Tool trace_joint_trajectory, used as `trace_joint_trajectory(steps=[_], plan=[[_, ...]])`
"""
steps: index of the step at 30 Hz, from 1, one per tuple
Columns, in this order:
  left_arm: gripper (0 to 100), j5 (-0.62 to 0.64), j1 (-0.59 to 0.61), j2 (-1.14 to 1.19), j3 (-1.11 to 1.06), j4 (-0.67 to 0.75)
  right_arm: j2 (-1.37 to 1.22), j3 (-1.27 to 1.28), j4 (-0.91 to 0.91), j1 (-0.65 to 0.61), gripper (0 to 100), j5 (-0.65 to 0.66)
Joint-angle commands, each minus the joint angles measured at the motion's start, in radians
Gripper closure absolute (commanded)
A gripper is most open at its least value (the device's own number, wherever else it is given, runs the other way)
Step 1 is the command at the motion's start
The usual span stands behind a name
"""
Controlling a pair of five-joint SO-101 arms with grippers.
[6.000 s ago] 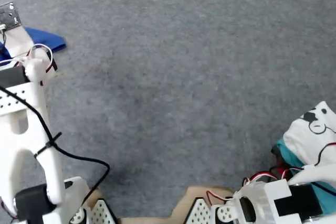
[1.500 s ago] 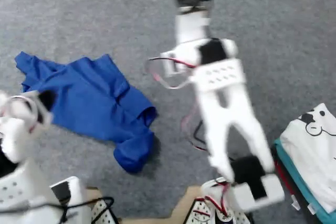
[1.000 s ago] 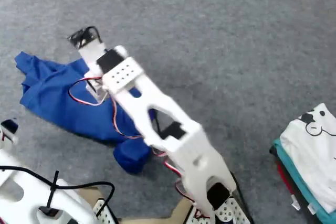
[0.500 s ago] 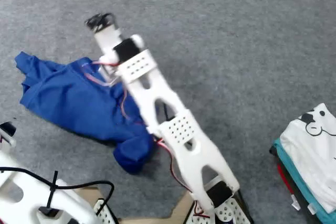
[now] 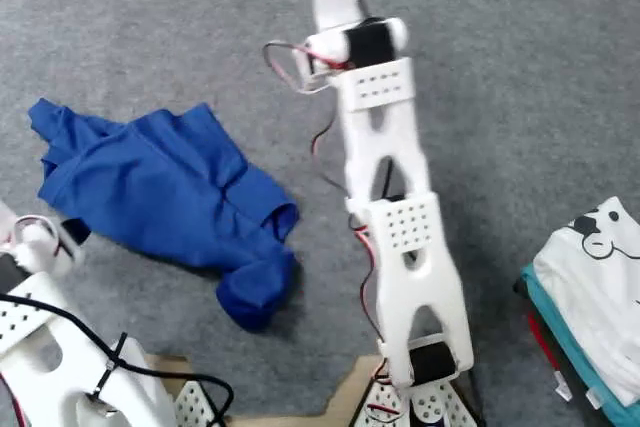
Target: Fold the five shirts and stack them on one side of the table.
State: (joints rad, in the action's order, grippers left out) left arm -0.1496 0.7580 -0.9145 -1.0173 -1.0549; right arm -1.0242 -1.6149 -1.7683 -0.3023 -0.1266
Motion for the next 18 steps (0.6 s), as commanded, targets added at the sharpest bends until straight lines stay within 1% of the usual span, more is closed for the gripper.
trace_joint_trajectory(steps=[1, 3, 6, 9, 13, 18], plan=[[71, 0.120, -0.080, -0.001, -0.011, 0.130, 0.085, -0.027, -0.018, 0.028, 99.1, 0.032], [71, 0.160, -0.150, 0.001, -0.015, 0.183, 0.087, 0.012, -0.018, 0.024, 99.0, 0.032], [71, 0.172, -0.261, 0.015, -0.020, 0.239, 0.090, 0.091, -0.018, 0.004, 99.0, 0.031], [72, 0.210, -0.321, 0.093, -0.002, 0.322, 0.090, 0.165, -0.018, -0.021, 99.0, 0.031], [73, 0.250, -0.336, 0.315, 0.051, 0.434, 0.090, 0.214, -0.018, -0.058, 99.0, 0.035], [73, 0.242, -0.377, 0.656, 0.169, 0.439, 0.090, 0.232, -0.018, -0.091, 99.2, 0.031]])
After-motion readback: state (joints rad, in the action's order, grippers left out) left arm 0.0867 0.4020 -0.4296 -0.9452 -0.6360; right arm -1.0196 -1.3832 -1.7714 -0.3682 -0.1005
